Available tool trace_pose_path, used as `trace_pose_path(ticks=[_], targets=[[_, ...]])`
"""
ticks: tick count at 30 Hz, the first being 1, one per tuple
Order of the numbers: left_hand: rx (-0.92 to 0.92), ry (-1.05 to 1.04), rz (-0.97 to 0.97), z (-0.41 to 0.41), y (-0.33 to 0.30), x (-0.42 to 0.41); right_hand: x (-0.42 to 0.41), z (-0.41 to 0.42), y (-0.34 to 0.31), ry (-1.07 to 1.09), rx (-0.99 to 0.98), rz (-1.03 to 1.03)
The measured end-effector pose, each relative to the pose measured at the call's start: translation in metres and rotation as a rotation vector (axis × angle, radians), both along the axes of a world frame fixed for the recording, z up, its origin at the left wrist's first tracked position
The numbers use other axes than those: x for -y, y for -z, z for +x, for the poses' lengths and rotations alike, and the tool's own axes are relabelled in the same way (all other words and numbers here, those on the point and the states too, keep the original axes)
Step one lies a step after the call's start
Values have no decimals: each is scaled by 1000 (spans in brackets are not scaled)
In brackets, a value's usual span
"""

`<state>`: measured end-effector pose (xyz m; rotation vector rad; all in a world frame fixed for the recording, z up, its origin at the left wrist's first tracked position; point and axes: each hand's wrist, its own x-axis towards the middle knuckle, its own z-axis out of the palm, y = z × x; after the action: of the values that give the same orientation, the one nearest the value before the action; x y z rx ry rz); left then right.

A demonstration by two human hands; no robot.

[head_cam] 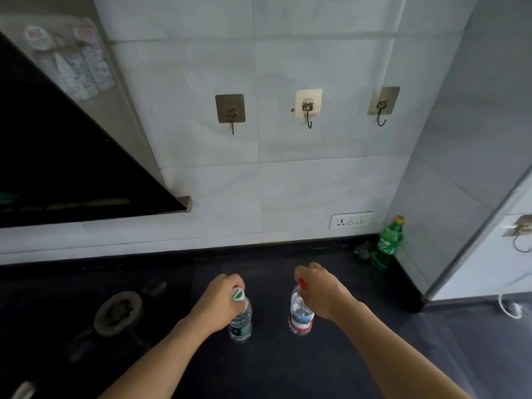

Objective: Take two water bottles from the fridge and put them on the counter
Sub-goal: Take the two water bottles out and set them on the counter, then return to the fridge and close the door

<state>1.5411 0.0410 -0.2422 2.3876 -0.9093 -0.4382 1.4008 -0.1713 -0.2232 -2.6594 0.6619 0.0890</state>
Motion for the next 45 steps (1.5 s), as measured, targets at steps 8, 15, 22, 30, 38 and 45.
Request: trace_pose_path(ticks=[8, 15, 22, 30, 38, 45], targets=[[-21, -31, -3, 4, 30, 0, 2, 6, 23, -1, -94, -8], [-6, -39, 16, 8, 37, 1, 0, 15, 32, -24, -152, -16], [1, -74, 10, 6, 42, -8, 5, 4, 37, -11, -200, -22], [-21, -176, -25, 0, 30, -16, -1, -11, 30, 85, -115, 41], [-89, -425, -218, -10, -2, -35, 10, -24, 8, 232, 110, 255], [-191, -489, -412, -40, -45, -79, -24, -53, -28, 268, 272, 465]])
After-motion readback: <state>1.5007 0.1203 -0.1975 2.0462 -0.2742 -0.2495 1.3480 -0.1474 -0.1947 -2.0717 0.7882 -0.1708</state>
